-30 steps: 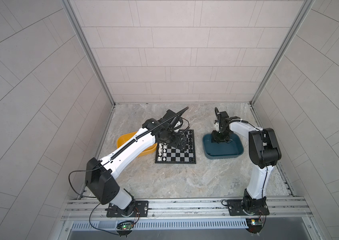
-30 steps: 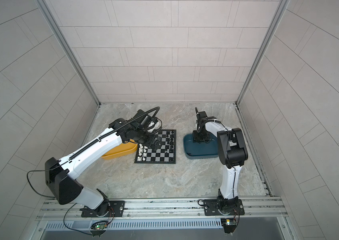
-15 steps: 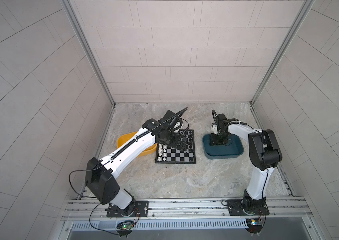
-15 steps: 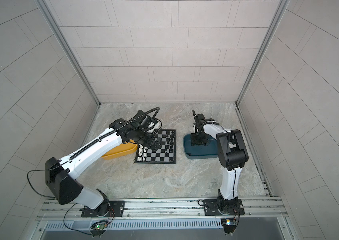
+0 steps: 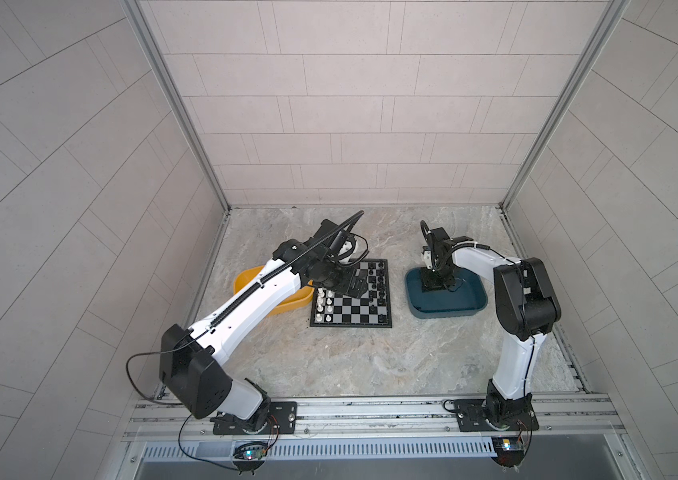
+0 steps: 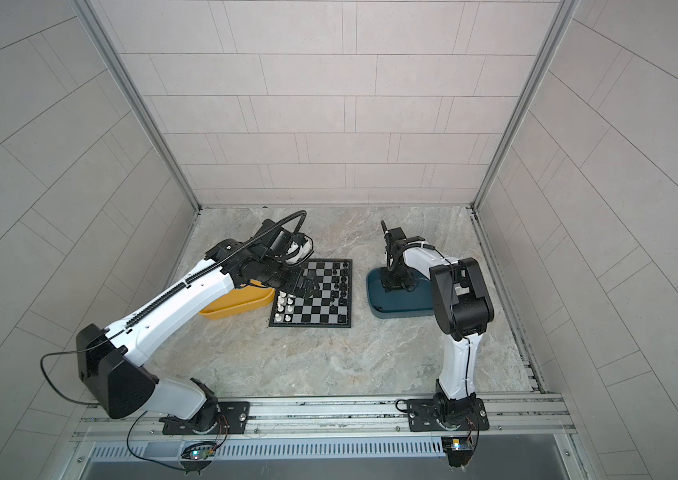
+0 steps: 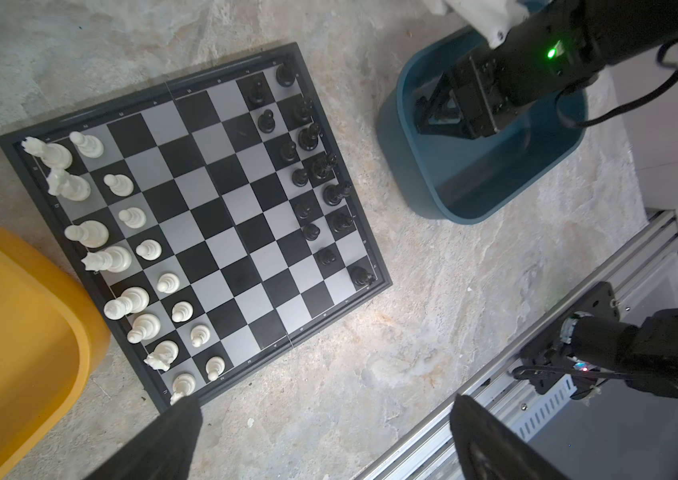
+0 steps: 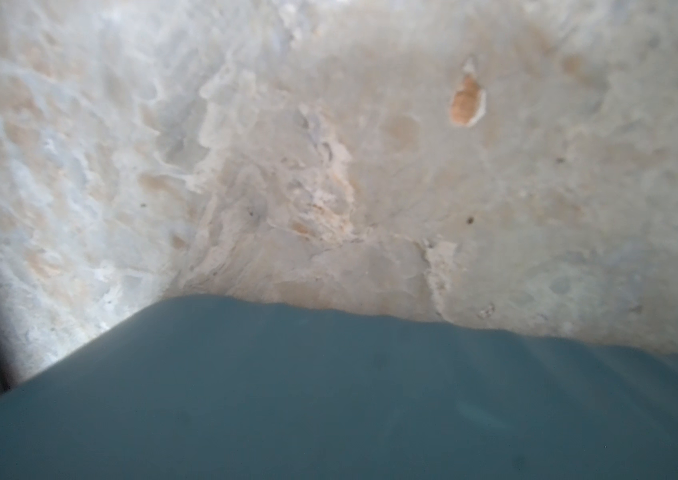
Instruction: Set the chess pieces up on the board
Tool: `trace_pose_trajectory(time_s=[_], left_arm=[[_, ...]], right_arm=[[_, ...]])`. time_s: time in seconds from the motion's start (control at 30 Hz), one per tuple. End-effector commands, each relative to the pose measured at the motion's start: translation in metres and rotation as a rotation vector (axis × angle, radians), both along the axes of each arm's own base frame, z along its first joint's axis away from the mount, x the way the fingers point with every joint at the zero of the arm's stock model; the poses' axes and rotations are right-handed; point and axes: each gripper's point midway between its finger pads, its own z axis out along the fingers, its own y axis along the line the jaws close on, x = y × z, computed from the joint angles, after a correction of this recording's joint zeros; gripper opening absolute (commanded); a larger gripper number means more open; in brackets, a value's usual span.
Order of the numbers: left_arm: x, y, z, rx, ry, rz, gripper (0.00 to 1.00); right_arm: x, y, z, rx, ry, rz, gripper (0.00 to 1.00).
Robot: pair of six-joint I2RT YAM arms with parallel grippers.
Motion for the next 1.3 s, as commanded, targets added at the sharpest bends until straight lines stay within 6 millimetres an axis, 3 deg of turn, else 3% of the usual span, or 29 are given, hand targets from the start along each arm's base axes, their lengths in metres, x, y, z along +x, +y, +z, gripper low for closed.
trace_pose_trajectory(time_s=[0.0, 0.3, 0.5, 0.67, 0.87, 1.0, 1.1, 1.27], left_arm=[[0.003, -0.004, 0.018, -0.105, -0.019, 0.037, 1.00], [0.020, 0.009, 0.028, -0.264, 0.052, 0.171, 1.00], [0.028, 0.011, 0.024, -0.373, 0.134, 0.187, 1.00], [0.029, 0.002, 0.030, -0.411, 0.151, 0.152, 0.97], [0.032, -0.021, 0.043, -0.489, 0.187, 0.058, 0.90], [0.032, -0.040, 0.044, -0.514, 0.231, -0.005, 0.85], [0.027, -0.057, 0.042, -0.529, 0.268, -0.059, 0.80], [0.012, -0.086, 0.031, -0.529, 0.335, -0.145, 0.71]], right_arm=[[-0.014, -0.005, -0.019, -0.047, 0.078, 0.017, 0.31], [-0.016, -0.004, -0.012, -0.058, 0.072, 0.021, 0.18], [-0.014, 0.000, 0.033, -0.009, -0.050, 0.010, 0.15], [-0.031, 0.009, 0.079, 0.068, -0.174, 0.045, 0.14], [-0.047, 0.037, 0.128, 0.172, -0.428, 0.177, 0.14], [-0.058, 0.081, 0.164, 0.283, -0.639, 0.355, 0.13], [-0.074, 0.111, 0.181, 0.362, -0.737, 0.502, 0.12], [-0.090, 0.134, 0.193, 0.421, -0.796, 0.631, 0.12]])
